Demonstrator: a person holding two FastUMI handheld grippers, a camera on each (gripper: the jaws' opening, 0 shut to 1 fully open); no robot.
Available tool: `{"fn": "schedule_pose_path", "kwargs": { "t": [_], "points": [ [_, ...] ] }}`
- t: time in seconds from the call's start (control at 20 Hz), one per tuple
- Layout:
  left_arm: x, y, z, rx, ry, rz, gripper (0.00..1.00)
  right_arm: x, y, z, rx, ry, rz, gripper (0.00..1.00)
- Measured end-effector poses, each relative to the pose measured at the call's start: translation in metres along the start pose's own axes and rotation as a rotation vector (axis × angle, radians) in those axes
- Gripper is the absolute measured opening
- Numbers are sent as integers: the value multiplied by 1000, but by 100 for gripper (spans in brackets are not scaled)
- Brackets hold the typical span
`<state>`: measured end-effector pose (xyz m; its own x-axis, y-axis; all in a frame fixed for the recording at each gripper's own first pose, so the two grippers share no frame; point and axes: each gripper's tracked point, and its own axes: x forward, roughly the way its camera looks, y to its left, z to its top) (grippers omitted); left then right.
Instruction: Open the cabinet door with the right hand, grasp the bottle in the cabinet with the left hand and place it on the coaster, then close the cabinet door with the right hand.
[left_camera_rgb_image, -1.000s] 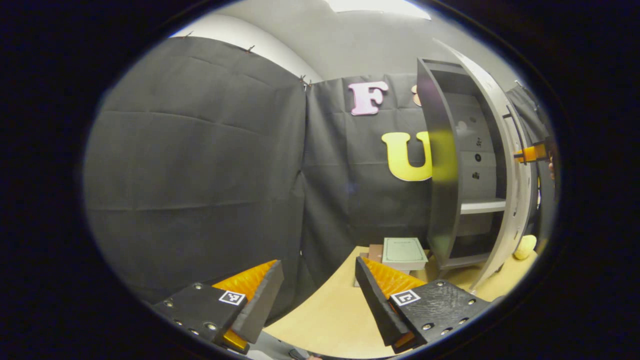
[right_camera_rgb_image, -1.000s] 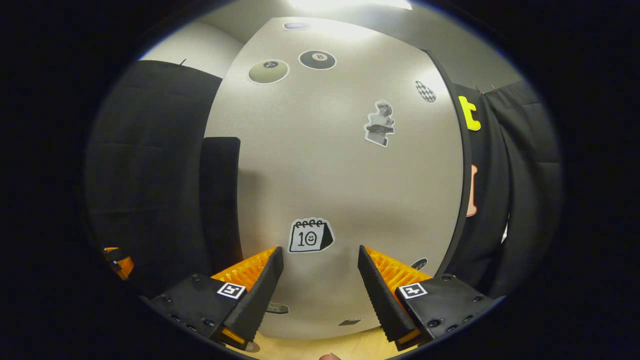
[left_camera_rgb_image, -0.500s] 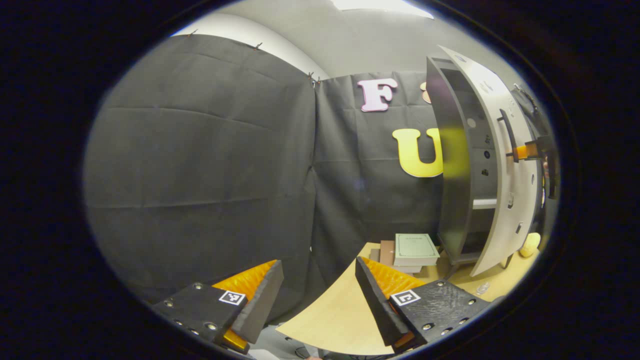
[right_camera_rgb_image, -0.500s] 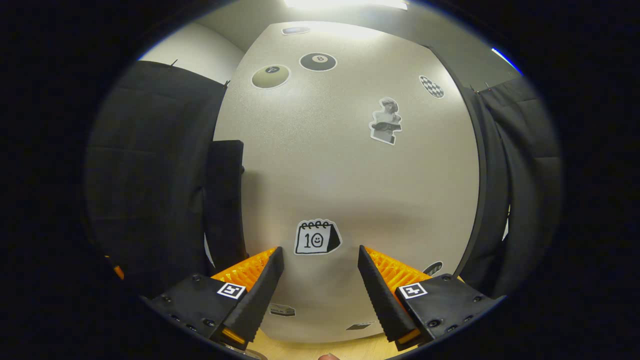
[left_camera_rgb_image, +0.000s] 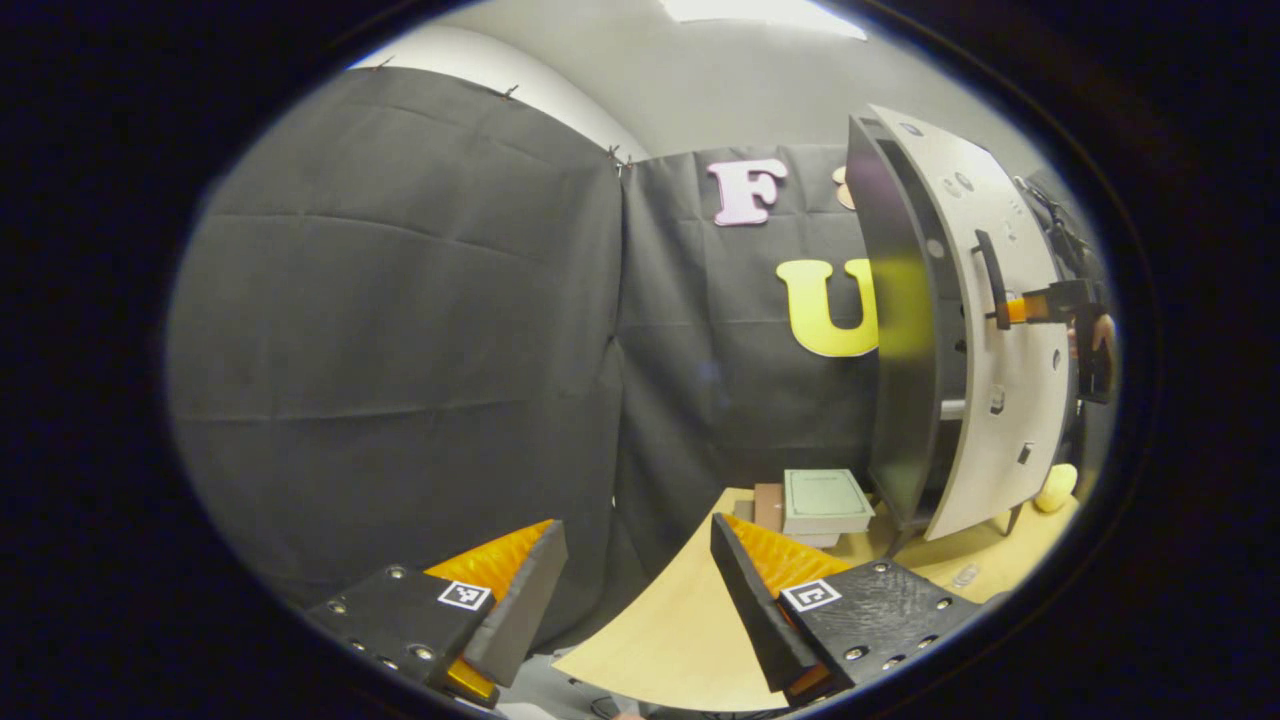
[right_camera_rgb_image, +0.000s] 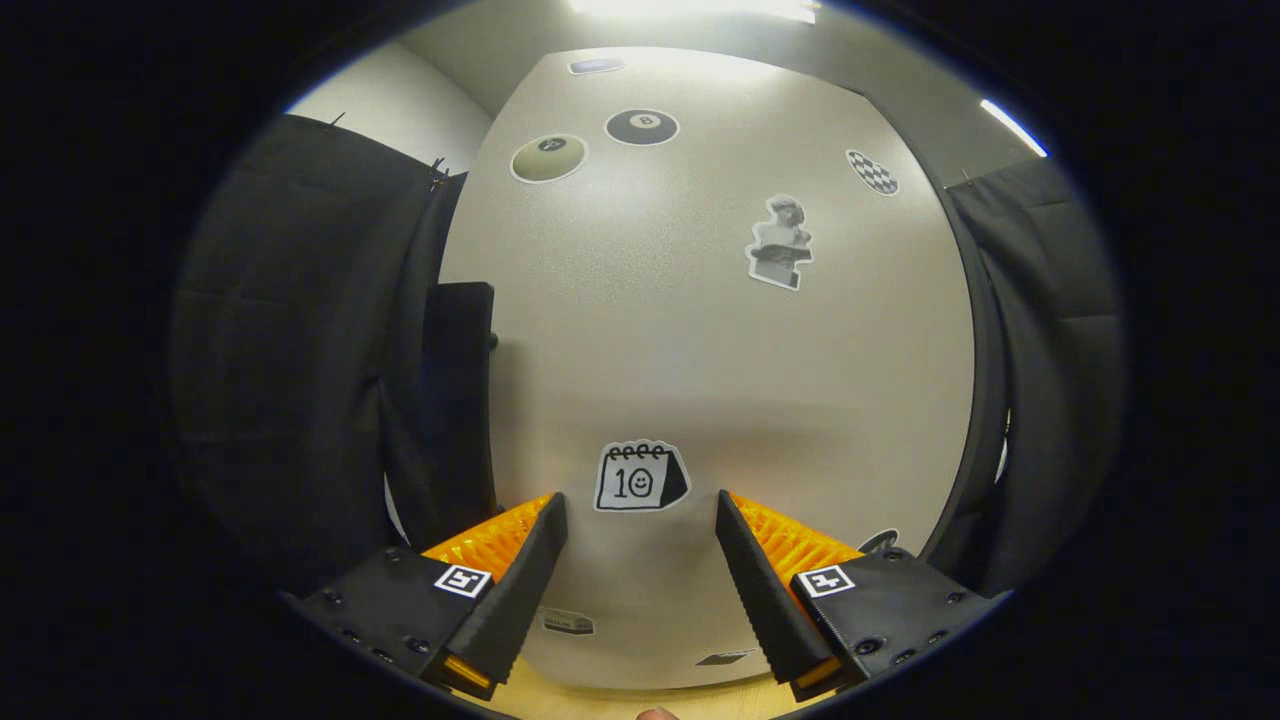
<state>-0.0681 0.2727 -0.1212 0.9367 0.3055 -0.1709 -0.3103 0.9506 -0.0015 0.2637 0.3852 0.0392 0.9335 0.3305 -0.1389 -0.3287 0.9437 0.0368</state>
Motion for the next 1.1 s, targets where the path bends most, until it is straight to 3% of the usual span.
{"fn": "schedule_pose_path", "kwargs": {
  "t": [0.2, 0.55, 0.75, 1.1],
  "points": [
    [-2, -14, 14, -9, -19, -20, 87, -15, -1, 15, -23, -35, 17, 94],
    [-14, -95, 51, -2, -70, -106, 87, -98, -26, 25, -110, -54, 55, 98],
    [-32, -152, 75, 16, -109, -169, 87, -143, -66, 28, -104, -70, 32, 98],
    [-79, -240, 114, 39, -148, -263, 87, -211, -168, 22, -64, -66, -80, 98]
  ]
}}
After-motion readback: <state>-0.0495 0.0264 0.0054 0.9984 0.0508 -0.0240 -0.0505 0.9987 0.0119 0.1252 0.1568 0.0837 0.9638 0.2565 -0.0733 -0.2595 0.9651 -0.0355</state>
